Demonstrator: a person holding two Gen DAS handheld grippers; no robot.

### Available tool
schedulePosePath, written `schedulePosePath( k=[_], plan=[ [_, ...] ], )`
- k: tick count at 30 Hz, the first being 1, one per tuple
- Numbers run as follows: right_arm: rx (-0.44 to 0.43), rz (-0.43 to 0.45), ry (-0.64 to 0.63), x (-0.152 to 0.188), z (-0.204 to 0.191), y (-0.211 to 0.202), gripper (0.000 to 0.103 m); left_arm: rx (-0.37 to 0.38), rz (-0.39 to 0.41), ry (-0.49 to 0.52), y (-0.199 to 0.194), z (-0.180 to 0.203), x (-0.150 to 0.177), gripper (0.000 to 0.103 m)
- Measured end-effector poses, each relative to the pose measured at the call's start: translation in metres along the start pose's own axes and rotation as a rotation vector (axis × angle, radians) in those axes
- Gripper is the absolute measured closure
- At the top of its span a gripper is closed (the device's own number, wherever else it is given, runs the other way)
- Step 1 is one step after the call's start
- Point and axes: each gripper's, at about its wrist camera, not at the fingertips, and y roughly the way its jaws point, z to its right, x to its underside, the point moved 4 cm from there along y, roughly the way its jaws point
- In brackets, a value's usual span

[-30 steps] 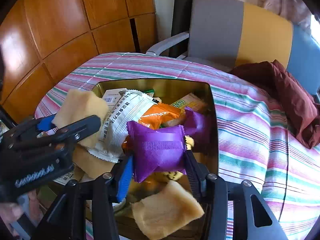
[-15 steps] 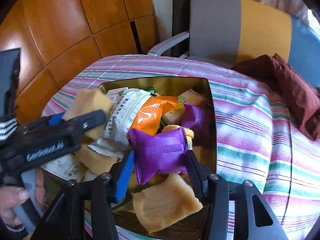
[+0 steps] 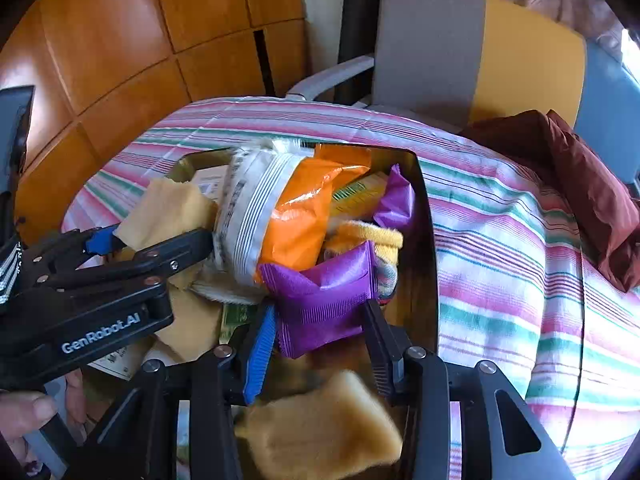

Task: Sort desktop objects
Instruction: 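Lower both tools into the tray and open them to release sponge and pouch, then lift both open tools up out of the gold tray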

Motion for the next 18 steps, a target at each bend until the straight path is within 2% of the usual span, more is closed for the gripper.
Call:
schedulePosePath(
  k=[7,13,18],
  plan=[
    [-0.068,0.035,0.035,0.002,-0.002,-0.017,0.049,0.006,0.044,-0.015,-0.024,-0.004,0.002,0.030],
    [-0.062,0.050,0.029,0.008,-0.010,-0.028,0.047,-0.005,0.088,-0.007,-0.047,-0.003,0.008,0.024],
    [-0.056,0.082,0.037,0.013,-0.012,-0.045,0.041,-0.025,0.142,-0.004,-0.071,-0.005,0.007,0.023]
  ],
)
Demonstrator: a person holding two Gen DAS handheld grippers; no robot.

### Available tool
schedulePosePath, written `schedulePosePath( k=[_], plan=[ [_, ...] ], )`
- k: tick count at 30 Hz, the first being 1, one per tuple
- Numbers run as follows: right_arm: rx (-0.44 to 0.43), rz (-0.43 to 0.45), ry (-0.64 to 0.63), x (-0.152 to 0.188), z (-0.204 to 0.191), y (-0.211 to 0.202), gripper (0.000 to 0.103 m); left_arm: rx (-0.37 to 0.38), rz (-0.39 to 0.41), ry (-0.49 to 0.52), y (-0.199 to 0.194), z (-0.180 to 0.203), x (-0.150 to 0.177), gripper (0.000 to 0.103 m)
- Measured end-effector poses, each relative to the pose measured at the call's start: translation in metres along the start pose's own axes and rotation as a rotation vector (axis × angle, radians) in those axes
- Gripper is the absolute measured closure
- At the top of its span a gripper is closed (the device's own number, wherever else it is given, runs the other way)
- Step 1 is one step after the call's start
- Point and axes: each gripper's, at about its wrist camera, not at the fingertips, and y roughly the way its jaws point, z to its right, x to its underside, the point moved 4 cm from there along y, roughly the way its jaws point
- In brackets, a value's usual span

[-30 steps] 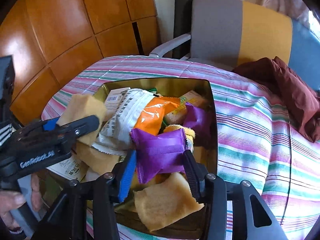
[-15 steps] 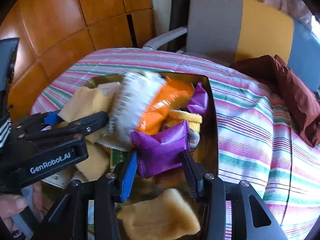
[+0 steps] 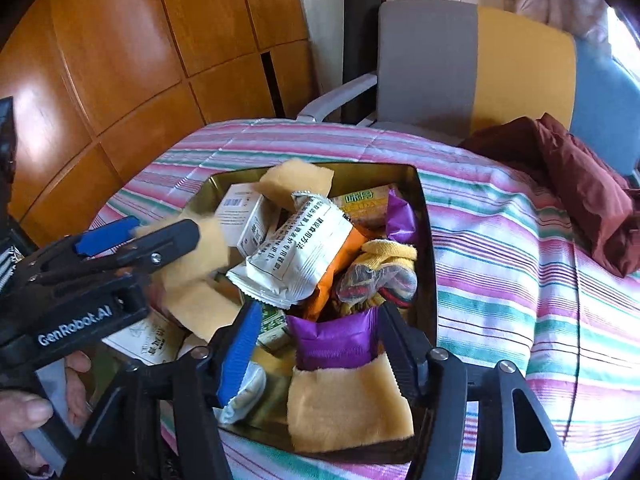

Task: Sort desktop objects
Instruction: 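Lift both open tools up out of the gold tray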

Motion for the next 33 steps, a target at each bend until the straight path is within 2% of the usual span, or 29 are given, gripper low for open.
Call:
schedulePosePath(
  k=[5,11,14,27,31,33],
  plan=[
    [0.023,0.039,-0.005,0.003,-0.004,-0.021,0.035,-0.020,0.048,0.005,-0.027,0.002,-0.003,0.023],
    [0.066,0.077,-0.037,0.008,-0.014,-0.041,0.030,0.008,0.084,-0.006,-0.052,0.008,0.001,0.023],
    [0.116,0.088,-0.066,0.014,-0.019,-0.047,0.028,0.017,0.089,-0.012,-0.059,0.010,0.003,0.023],
    [0.207,0.116,-0.033,0.029,-0.013,-0.064,0.019,-0.011,0.107,0.003,-0.075,0.014,0.014,0.022],
    [0.270,0.127,-0.038,0.024,-0.008,-0.061,0.015,-0.048,0.095,0.008,-0.067,0.013,0.016,0.022],
    [0.271,0.116,-0.013,0.022,-0.002,-0.055,0.015,-0.048,0.080,-0.009,-0.062,0.010,0.017,0.022]
  ],
)
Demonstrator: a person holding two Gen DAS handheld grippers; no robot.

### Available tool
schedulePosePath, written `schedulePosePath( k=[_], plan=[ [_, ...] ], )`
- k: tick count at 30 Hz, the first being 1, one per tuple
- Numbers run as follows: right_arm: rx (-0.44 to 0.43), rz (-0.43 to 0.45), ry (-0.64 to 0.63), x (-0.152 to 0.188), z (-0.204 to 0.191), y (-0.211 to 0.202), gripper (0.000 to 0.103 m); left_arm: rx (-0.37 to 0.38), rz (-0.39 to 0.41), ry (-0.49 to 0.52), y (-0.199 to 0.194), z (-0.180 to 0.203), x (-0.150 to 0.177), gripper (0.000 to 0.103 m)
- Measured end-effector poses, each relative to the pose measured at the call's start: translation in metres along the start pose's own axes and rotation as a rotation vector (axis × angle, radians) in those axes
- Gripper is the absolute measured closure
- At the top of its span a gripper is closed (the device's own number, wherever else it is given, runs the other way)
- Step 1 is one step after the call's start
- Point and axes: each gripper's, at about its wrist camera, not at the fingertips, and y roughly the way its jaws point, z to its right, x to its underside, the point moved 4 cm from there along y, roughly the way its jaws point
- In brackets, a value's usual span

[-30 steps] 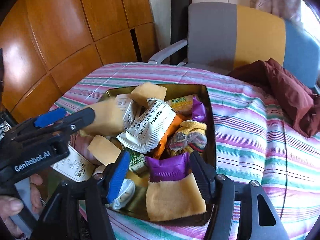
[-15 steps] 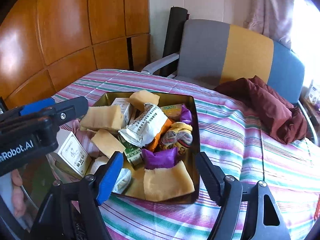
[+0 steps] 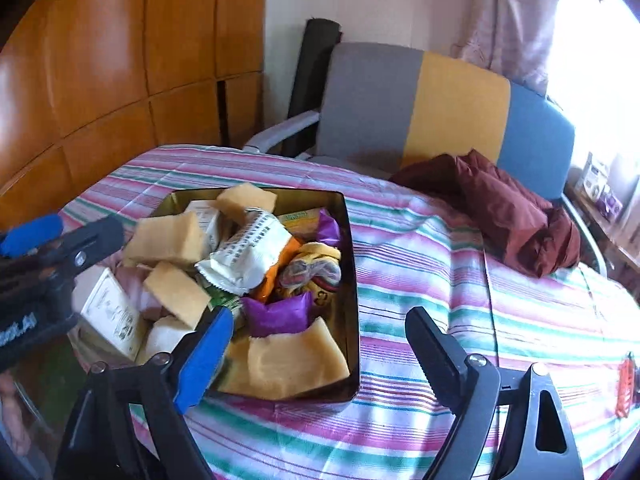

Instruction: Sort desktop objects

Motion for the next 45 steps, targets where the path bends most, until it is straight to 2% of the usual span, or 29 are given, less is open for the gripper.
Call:
schedulePosePath(
  k=[5,9,12,14,16,18,19,20,23,27,28,30,33,36,40,41,43,45],
  plan=[
    [-0.013,-0.010,0.019,-0.004,0.004,0.015,0.015,0.010,-0.018,-0.028,0.012,-0.007,0.003,0.022],
    [-0.068,-0.025,0.021,-0.004,0.003,0.022,0.015,-0.003,-0.005,-0.027,0.017,-0.021,-0.002,0.023],
    [-0.133,-0.037,0.000,0.000,0.001,0.025,0.016,0.022,0.000,-0.062,0.021,-0.033,-0.004,0.024],
    [-0.136,-0.049,-0.016,0.002,0.000,0.028,0.021,0.049,-0.010,-0.086,0.025,-0.038,-0.003,0.024],
    [-0.152,-0.071,-0.033,0.003,-0.001,0.032,0.032,0.075,-0.030,-0.098,0.030,-0.038,-0.001,0.027],
    [-0.162,-0.087,-0.034,0.005,-0.001,0.036,0.036,0.084,-0.039,-0.076,0.033,-0.031,0.001,0.028],
    [-0.166,-0.099,-0.044,0.006,-0.002,0.039,0.048,0.084,-0.044,-0.054,0.035,-0.026,0.002,0.029],
    [-0.170,-0.109,-0.057,0.007,-0.004,0.041,0.052,0.089,-0.049,-0.036,0.036,-0.022,0.003,0.030],
    [-0.191,-0.201,-0.106,0.018,-0.014,0.057,0.053,0.078,-0.085,0.024,0.048,-0.006,0.006,0.031],
    [-0.163,-0.195,-0.143,0.019,-0.020,0.069,0.055,0.064,-0.132,0.069,0.071,0.007,0.012,0.038],
    [-0.165,-0.194,-0.147,0.017,-0.021,0.072,0.059,0.058,-0.151,0.078,0.080,0.008,0.012,0.046],
    [-0.141,-0.195,-0.156,0.013,-0.020,0.083,0.072,0.056,-0.176,0.069,0.094,0.006,0.011,0.050],
    [-0.178,-0.201,-0.111,0.007,-0.013,0.094,0.072,0.022,-0.171,0.078,0.105,0.002,0.009,0.051],
    [-0.178,-0.198,-0.106,0.005,-0.015,0.091,0.072,0.012,-0.183,0.069,0.115,-0.002,0.009,0.051],
    [-0.191,-0.170,-0.106,0.003,-0.020,0.080,0.070,0.030,-0.154,0.044,0.101,-0.003,0.009,0.051],
    [-0.197,-0.159,-0.104,0.002,-0.022,0.074,0.068,0.047,-0.142,0.033,0.094,-0.003,0.007,0.050],
    [-0.200,-0.127,-0.097,-0.001,-0.024,0.063,0.053,0.055,-0.115,0.021,0.082,-0.005,0.003,0.046],
    [-0.203,-0.101,-0.096,-0.006,-0.027,0.053,0.045,0.051,-0.085,0.014,0.069,-0.005,-0.003,0.045]
  ],
)
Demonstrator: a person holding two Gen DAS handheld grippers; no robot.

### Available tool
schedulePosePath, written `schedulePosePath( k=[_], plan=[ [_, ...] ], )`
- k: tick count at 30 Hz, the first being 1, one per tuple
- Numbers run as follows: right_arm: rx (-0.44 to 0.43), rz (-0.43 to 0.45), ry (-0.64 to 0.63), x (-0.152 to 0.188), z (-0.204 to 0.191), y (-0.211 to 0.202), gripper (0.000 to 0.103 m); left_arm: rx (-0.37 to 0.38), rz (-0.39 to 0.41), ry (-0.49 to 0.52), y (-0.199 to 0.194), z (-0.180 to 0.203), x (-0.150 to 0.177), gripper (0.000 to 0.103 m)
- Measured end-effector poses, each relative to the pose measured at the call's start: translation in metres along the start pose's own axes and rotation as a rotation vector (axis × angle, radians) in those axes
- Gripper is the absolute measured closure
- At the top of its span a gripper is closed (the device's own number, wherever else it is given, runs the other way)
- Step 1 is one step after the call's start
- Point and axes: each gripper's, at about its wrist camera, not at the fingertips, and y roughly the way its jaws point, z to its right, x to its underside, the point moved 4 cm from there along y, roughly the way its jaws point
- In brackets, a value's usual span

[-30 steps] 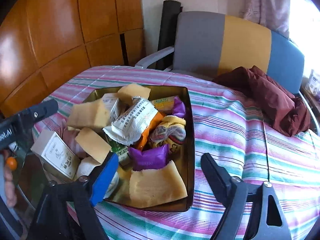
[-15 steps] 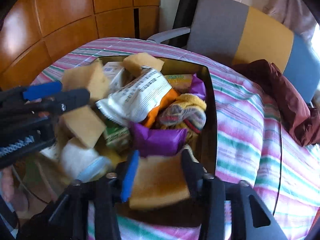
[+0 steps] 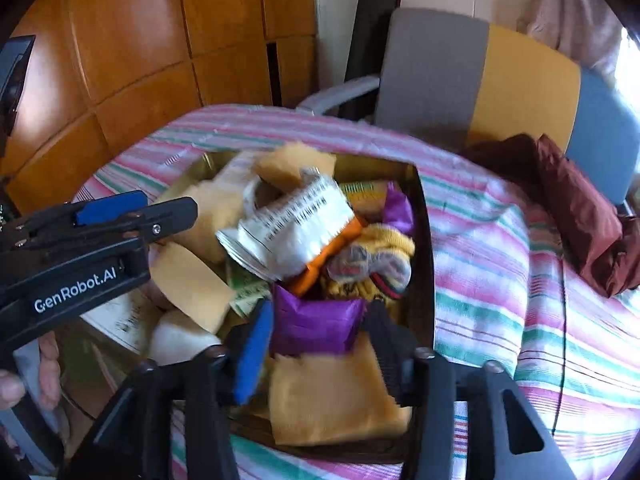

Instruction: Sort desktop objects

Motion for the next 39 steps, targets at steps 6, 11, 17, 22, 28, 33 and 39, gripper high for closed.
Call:
schedulePosePath(
  k=[6,11,17,22,28,33,39],
  plan=[
    [0.048,0.068,-0.003,-0.005,-0.013,-0.025,0.033,-0.008,0.065,-0.023,-0.040,-0.002,-0.004,0.035],
    [0.096,0.096,0.014,-0.001,-0.018,-0.036,0.029,-0.018,0.103,-0.050,-0.067,-0.008,-0.003,0.027],
    [0.131,0.104,0.031,0.007,-0.021,-0.044,0.025,-0.045,0.126,-0.054,-0.083,-0.009,0.003,0.023],
    [0.146,0.102,0.038,0.012,-0.021,-0.047,0.024,-0.095,0.132,-0.048,-0.087,-0.005,0.010,0.023],
    [0.178,0.095,0.052,0.017,-0.018,-0.048,0.023,-0.140,0.117,-0.040,-0.086,-0.002,0.020,0.024],
    [0.187,0.091,0.079,0.018,-0.012,-0.047,0.020,-0.140,0.128,-0.030,-0.088,0.000,0.025,0.024],
    [0.174,0.073,0.082,0.016,-0.012,-0.038,0.020,-0.082,0.119,-0.044,-0.085,0.002,0.024,0.025]
  ],
)
